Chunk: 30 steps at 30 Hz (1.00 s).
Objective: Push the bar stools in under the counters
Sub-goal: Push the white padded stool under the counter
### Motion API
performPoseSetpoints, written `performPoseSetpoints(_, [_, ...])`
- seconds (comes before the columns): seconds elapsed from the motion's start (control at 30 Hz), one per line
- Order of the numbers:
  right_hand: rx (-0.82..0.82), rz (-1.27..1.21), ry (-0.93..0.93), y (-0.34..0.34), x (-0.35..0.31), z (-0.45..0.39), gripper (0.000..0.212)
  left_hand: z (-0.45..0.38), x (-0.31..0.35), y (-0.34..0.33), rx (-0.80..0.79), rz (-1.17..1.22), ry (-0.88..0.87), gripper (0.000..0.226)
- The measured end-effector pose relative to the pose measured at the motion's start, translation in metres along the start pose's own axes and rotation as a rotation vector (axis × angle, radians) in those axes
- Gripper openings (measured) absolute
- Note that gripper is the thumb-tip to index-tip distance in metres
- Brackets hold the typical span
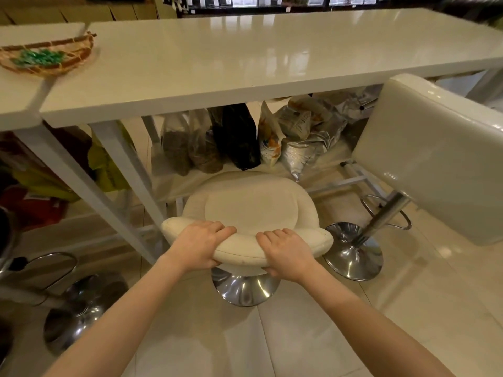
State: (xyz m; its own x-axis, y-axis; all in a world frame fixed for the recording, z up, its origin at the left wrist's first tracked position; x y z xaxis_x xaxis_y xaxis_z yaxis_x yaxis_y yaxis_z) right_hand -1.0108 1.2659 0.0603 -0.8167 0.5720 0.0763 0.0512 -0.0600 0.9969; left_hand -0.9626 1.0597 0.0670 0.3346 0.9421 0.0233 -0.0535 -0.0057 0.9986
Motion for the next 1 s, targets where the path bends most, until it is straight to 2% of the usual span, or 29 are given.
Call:
performPoseSetpoints(0.1, [0.005,-0.035,0.022,-0.001,0.011,0.001,0.061,-0.007,0.005,-0.002,-0.005,0.016,0.003,0.063])
performPoseSetpoints(0.23, [-0.068,-0.046,0.055,-0.005,0.032,0.007,0.06,-0.014,0.023,-0.005,-0.002,0.021,0.023,0.063])
performPoseSetpoints(0.53, [-0.164,-0.039,0.178,-0.01,0.079,0.015,0.062,-0.033,0.065,-0.009,-0.007,-0.001,0.161,0.063])
performPoseSetpoints(0.77, [-0.154,-0.029,0.279,-0.011,0.111,0.02,0.058,-0.048,0.095,-0.009,0.01,0.02,0.27,0.065])
performPoseSetpoints(1.0, [-0.124,-0.042,0.305,-0.014,0.107,0.017,0.059,-0.043,0.095,-0.005,0.028,0.045,0.306,0.066])
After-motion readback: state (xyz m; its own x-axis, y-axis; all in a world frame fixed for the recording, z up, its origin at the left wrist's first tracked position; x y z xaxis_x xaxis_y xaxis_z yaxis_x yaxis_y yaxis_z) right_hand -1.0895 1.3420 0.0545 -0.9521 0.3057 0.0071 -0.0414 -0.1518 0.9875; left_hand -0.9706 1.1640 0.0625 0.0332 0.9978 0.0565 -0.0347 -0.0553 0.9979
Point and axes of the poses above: each hand's wrist, its own z-axis away from the middle knuckle, its own y-axis out of the back of the hand, x = y × z, the point moved 1 cm from there along -z, towards the middle knuckle, and after that the axes turned 2 degrees about -z, right-handed, at the moved point
